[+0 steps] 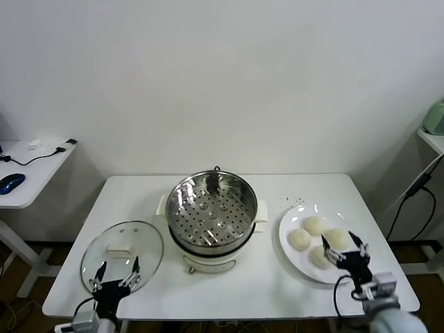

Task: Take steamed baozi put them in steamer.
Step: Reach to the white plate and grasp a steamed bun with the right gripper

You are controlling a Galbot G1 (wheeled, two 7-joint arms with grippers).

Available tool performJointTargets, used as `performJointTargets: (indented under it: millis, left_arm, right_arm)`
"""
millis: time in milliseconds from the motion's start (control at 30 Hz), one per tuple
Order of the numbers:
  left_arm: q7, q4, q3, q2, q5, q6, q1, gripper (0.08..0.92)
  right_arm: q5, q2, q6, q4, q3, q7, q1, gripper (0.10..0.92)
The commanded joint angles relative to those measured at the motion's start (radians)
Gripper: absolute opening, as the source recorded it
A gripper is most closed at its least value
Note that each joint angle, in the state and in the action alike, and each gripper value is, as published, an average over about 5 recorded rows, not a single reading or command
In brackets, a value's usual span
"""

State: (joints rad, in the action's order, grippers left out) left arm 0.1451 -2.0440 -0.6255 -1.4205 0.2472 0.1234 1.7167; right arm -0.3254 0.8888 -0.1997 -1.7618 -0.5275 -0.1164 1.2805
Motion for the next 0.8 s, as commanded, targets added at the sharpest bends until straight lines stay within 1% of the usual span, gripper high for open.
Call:
performJointTargets:
  millis: [33,100,200,300,400,500,633,800]
  left_arm:
    - [0.000,0.009,0.002,0.008,0.002,-0.007,-0.004,0.823]
    - [0.000,0.011,0.003,0.007,0.002,-0.008,-0.008,0.823]
    - [0.000,0.017,0.004,0.005,0.001,-0.009,-0.014,0.823]
    - [-0.001,0.022,0.003,0.004,-0.001,-0.011,-0.016,0.823]
    - [-0.001,0.031,0.003,0.007,-0.004,-0.017,-0.016,0.823]
    - [-0.001,0.040,0.002,0.010,-0.006,-0.022,-0.021,0.823]
    - [-0.002,0.045,0.001,0.009,-0.007,-0.023,-0.026,0.823]
    - [-0.003,0.046,0.000,0.010,-0.008,-0.027,-0.026,0.823]
  right_arm:
    - [0.123,-0.383,-0.041,0.319,0.370,-0.380,-0.572,0.823]
    - [0.141,-0.443,-0.001,0.392,0.508,-0.512,-0.696,0.823]
    - [0.165,-0.492,0.098,0.475,0.728,-0.701,-0.882,0.823]
    - [0.189,-0.512,0.199,0.531,0.977,-0.885,-1.090,0.823]
    - [0.195,-0.497,0.261,0.574,1.242,-1.004,-1.304,0.823]
    - [0.187,-0.446,0.271,0.617,1.506,-1.058,-1.508,0.823]
    - [0.140,-0.355,0.223,0.659,1.779,-1.067,-1.697,0.823]
    - [0.086,-0.226,0.152,0.723,1.936,-1.037,-1.756,0.823]
